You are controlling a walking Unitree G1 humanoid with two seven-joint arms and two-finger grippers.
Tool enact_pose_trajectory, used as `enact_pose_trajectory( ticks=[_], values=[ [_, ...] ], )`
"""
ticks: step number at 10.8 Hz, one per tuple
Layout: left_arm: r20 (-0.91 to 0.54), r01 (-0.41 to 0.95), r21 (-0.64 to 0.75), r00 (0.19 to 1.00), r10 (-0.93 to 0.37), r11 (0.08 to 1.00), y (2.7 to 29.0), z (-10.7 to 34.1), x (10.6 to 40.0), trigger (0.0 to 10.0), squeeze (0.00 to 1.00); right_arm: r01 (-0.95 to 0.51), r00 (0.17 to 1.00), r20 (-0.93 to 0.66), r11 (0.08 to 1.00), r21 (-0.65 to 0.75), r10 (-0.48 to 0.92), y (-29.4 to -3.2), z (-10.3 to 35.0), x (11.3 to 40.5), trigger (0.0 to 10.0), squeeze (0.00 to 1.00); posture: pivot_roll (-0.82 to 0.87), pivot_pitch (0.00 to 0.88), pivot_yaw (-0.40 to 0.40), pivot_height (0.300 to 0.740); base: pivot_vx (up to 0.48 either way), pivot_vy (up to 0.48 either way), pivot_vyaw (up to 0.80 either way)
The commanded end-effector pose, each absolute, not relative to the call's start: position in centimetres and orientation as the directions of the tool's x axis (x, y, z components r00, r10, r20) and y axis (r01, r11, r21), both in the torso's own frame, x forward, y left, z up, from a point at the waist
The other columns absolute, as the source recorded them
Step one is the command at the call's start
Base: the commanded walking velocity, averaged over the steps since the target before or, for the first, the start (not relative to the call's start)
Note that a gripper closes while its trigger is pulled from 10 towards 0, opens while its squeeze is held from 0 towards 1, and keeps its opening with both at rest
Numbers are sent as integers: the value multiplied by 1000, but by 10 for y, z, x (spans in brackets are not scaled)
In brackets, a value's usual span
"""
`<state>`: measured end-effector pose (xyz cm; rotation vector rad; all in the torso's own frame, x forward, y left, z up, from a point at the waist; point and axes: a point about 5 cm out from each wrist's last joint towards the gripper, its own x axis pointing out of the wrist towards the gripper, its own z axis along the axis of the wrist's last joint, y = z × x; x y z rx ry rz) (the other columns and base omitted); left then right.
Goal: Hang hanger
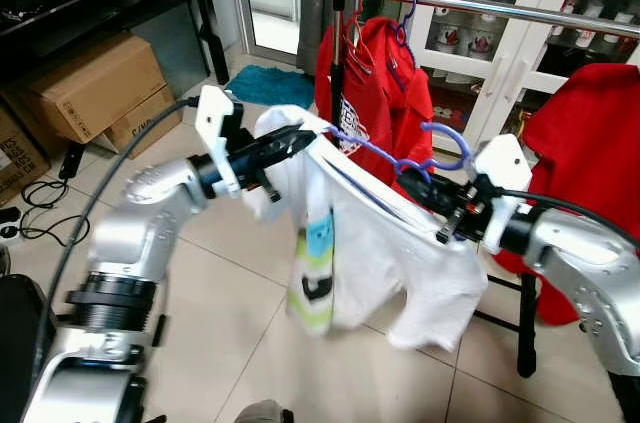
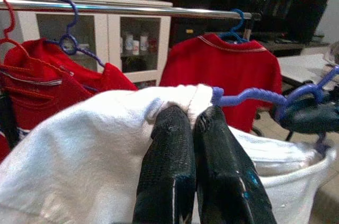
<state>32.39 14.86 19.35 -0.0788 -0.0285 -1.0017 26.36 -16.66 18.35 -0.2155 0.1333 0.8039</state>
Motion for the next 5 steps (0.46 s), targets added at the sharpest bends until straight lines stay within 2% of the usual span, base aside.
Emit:
enact_pose_trajectory(
  ticks=[1, 3, 4, 5],
  values=[
    [96, 823, 7, 565, -819, 568, 165, 212, 322, 0, 0, -631, 766, -269, 764, -137, 584, -195, 175, 267, 0, 0, 11, 0, 57, 740, 0, 0, 0],
    [7, 854, 7, 520, -854, 520, 154, 197, 317, 0, 0, -624, 771, -261, 771, -128, 581, -188, 177, 271, 0, 0, 11, 0, 52, 740, 0, 0, 0],
    [-83, 816, 80, 577, -812, 572, 147, 183, 325, 0, 0, -613, 778, -278, 778, -136, 564, -179, 176, 277, 0, 0, 7, 0, 53, 740, 0, 0, 0],
    [-83, 774, 104, 633, -770, 625, 140, 180, 334, 0, 0, -628, 765, -285, 769, -124, 578, -166, 176, 279, 0, 0, 5, 0, 57, 740, 0, 0, 0]
  ],
)
